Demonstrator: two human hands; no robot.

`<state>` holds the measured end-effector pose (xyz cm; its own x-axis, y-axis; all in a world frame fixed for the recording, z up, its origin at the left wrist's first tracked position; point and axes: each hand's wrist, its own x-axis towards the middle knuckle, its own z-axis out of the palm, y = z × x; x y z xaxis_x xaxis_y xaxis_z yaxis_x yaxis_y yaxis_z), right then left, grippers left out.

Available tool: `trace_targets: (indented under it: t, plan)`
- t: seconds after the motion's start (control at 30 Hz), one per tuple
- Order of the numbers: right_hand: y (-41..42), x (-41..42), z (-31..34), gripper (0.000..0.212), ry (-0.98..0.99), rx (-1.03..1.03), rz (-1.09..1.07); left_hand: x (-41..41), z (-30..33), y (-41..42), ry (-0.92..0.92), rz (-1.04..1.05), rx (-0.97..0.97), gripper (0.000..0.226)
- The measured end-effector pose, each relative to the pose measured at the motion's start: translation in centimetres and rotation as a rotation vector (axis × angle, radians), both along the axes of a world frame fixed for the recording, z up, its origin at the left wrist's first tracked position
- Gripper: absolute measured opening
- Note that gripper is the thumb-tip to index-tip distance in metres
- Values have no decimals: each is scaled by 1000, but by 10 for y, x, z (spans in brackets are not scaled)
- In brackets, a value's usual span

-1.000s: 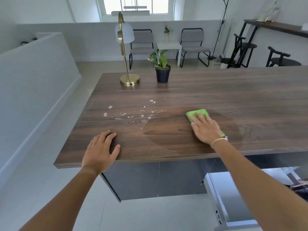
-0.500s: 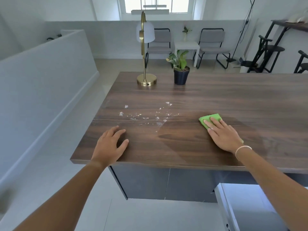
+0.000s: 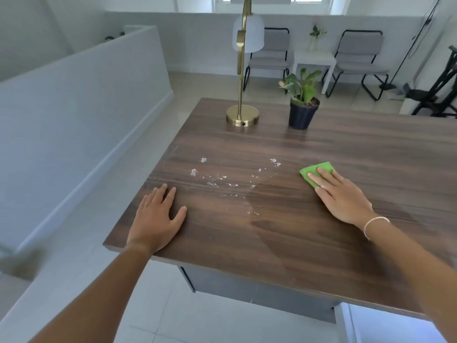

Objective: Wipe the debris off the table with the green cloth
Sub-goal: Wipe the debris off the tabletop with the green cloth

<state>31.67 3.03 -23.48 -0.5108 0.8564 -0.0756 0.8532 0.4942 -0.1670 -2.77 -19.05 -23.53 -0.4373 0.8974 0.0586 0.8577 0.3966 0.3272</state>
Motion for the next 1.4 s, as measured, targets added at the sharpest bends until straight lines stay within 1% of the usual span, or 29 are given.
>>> trace_targets:
  t: [0.07, 0.17, 0.23, 0.27, 0.33, 0.4, 0.43, 0.47, 0.5, 0.53, 0.57, 0.63, 0.7, 0.8, 0.87, 0.93, 0.97, 1.0, 1.07, 1.1, 1.13, 1.23, 1.3, 1.37, 1.4]
  plan:
    - [34, -29, 1, 47, 2, 16, -72, 1, 0, 0, 3, 3, -9, 63]
    - [46, -98, 0, 47, 36, 3, 6, 0, -1, 0, 3, 5, -9, 69]
    - [20, -134, -1, 47, 58, -32, 144, -1, -2, 0, 10, 0, -16, 72]
    - [-1, -141, -3, 47, 57, -28, 253, -2, -3, -1, 13, 3, -19, 72]
    - [-42, -130, -3, 56, 92, 1, 470, -2, -3, -1, 16, 7, -23, 73]
    - [-54, -98, -1, 70, 121, -15, 565, -3, -3, -1, 19, 8, -18, 77]
    - [-44, -84, 0, 72, 123, -26, 553, -3, -4, 0, 17, 9, -14, 80]
    - [-26, -74, 0, 66, 119, -22, 500, -3, -4, 0, 16, 10, -11, 82]
    - [-4, -71, -1, 57, 100, -20, 411, -3, -4, 0, 18, 13, -8, 82]
    - [19, -75, -1, 49, 62, -20, 318, -3, -5, 0, 21, 17, -5, 82]
    - [38, -85, 0, 46, 40, -14, 236, -3, -5, 0, 24, 20, -2, 82]
    - [57, -122, -2, 46, 27, 9, 157, -3, -5, 0, 26, 23, 1, 81]
    - [50, -168, -4, 47, 53, 6, 186, -3, -5, 0, 26, 24, 0, 81]
    - [-7, -206, -7, 46, 95, -6, 416, -4, -5, -1, 26, 19, -13, 80]
    - [-43, -188, -6, 48, 97, 11, 600, -5, -4, -1, 20, 16, -20, 78]
    - [-53, -148, -3, 62, 124, -23, 692, -4, -4, -2, 13, 16, -29, 73]
    - [-48, -129, -2, 67, 139, -32, 688, -4, -3, -2, 9, 16, -29, 73]
    - [-36, -113, -1, 68, 150, -34, 650, -3, -3, -2, 6, 15, -25, 74]
    - [-1, -100, -2, 53, 144, -35, 510, -3, -3, -2, 1, 13, -18, 77]
    - [19, -105, -3, 46, 117, -37, 430, -3, -3, -2, 0, 13, -14, 78]
    - [37, -117, -3, 44, 94, -30, 358, -4, -4, -2, 1, 13, -11, 77]
    - [64, -181, -1, 45, 68, 2, 252, -4, -4, -1, -1, 13, -10, 70]
    - [51, -227, 0, 46, 81, -11, 291, -5, -5, -1, -9, 16, -11, 69]
    - [13, -253, 0, 46, 91, -24, 430, -6, -4, -2, -19, 10, -8, 71]
    - [-7, -254, 0, 46, 92, -25, 508, -6, -4, -2, -23, 1, -11, 72]
